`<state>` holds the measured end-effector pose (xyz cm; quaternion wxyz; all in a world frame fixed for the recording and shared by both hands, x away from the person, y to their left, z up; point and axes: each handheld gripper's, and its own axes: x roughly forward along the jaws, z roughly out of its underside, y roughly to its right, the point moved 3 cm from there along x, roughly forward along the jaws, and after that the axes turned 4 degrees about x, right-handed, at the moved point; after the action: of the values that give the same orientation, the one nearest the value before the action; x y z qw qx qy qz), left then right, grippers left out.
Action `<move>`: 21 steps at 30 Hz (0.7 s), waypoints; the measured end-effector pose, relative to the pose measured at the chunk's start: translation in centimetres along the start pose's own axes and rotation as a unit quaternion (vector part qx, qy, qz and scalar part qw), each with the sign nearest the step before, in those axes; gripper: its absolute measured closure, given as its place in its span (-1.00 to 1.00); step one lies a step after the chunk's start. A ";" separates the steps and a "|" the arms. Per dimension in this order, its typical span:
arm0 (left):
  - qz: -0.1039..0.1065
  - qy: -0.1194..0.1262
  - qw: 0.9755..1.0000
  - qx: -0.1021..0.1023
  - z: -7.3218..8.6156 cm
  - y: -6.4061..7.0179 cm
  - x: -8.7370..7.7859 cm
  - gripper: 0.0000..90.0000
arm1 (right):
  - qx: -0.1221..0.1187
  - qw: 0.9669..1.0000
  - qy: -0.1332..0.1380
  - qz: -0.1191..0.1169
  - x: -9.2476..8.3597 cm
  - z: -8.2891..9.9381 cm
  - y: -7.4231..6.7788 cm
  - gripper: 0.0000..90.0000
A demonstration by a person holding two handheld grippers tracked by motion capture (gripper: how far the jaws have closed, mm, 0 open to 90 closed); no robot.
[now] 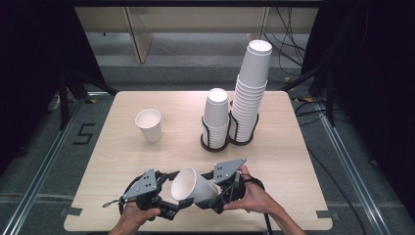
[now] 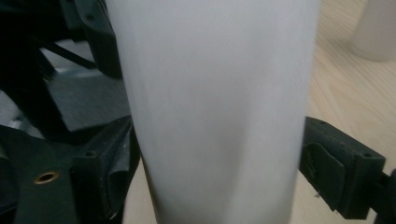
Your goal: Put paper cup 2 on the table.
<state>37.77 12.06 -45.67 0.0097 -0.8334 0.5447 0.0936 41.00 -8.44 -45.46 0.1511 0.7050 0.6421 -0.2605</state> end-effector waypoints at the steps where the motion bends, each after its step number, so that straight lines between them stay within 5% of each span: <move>1: -0.006 -0.009 1.000 0.000 -0.1 0.0 -0.2 -0.77 | -0.004 1.000 -0.008 0.017 -0.1 0.0 -0.1 -0.65; 5: -0.022 -0.027 0.999 0.014 -0.3 0.1 -0.2 -0.77 | -0.021 0.998 -0.035 0.053 -0.1 -0.3 -0.4 -0.65; 13: -0.029 -0.035 0.999 0.023 -0.3 0.6 0.0 -0.77 | -0.029 0.997 -0.051 0.052 1.3 -0.4 -1.1 -0.51; 18: -0.022 0.014 1.000 -0.008 -0.4 0.3 0.0 -0.84 | -0.020 0.999 -0.008 0.041 1.1 -0.6 -1.1 -0.49; 21: -0.029 0.016 0.999 -0.021 -0.4 0.4 0.1 -0.84 | -0.007 0.999 0.030 0.031 1.0 -0.8 -0.8 -0.49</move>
<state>37.47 11.79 -45.30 -0.0140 -0.8505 0.5179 0.0911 40.34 -7.04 -45.31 0.1446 0.7308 0.6264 -0.2295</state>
